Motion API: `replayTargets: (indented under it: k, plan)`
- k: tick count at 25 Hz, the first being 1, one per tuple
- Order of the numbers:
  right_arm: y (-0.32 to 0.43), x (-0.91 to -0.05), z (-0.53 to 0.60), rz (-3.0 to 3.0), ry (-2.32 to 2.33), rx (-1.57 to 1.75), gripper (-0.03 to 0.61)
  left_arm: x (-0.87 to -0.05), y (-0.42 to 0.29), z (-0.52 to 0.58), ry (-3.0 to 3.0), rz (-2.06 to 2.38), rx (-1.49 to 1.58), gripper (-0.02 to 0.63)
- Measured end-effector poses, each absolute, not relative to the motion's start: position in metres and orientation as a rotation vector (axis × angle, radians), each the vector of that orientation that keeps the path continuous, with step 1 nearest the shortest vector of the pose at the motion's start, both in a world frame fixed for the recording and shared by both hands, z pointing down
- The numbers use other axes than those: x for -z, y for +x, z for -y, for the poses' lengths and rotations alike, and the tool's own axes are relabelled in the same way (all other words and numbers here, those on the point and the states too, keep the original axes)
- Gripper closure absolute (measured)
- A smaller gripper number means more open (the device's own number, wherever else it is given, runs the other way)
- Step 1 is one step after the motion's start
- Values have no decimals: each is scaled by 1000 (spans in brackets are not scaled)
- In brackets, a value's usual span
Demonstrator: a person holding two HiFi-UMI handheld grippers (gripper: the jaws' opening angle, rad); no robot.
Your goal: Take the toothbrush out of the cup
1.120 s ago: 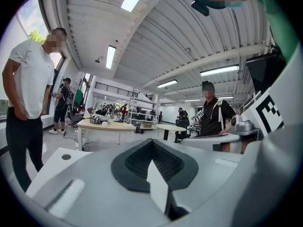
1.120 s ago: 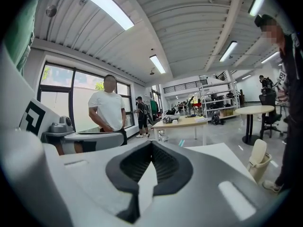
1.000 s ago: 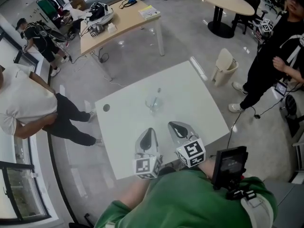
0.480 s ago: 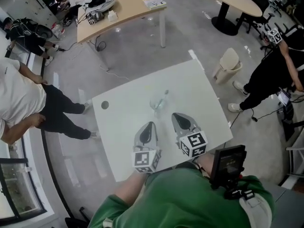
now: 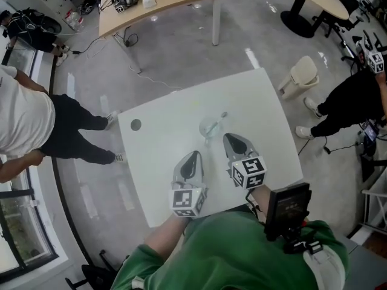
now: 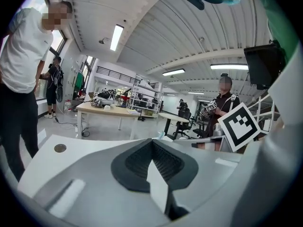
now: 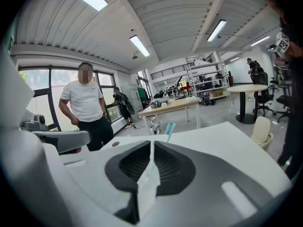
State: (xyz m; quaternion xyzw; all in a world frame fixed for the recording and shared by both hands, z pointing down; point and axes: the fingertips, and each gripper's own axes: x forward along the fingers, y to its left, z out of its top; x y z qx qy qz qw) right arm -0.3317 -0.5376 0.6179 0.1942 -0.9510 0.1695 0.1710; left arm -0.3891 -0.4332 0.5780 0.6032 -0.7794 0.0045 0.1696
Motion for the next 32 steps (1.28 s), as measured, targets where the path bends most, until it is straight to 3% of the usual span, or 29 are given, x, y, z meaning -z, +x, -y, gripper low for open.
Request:
replayTargets:
  k: [2, 4, 27, 32]
  plan:
    - [-339, -625, 540, 2686, 532, -510, 496, -582, -395, 432, 1706, 2217, -15, 609]
    - [-346, -633, 543, 2666, 527, -530, 489, -585, -402, 431, 1682, 2207, -19, 609]
    - [-379, -685, 579, 2532, 587, -731, 480, -604, -427, 409, 1595, 2238, -36, 609]
    - [-382, -685, 583, 2529, 604, -712, 518, -605, -429, 406, 1590, 2237, -50, 609]
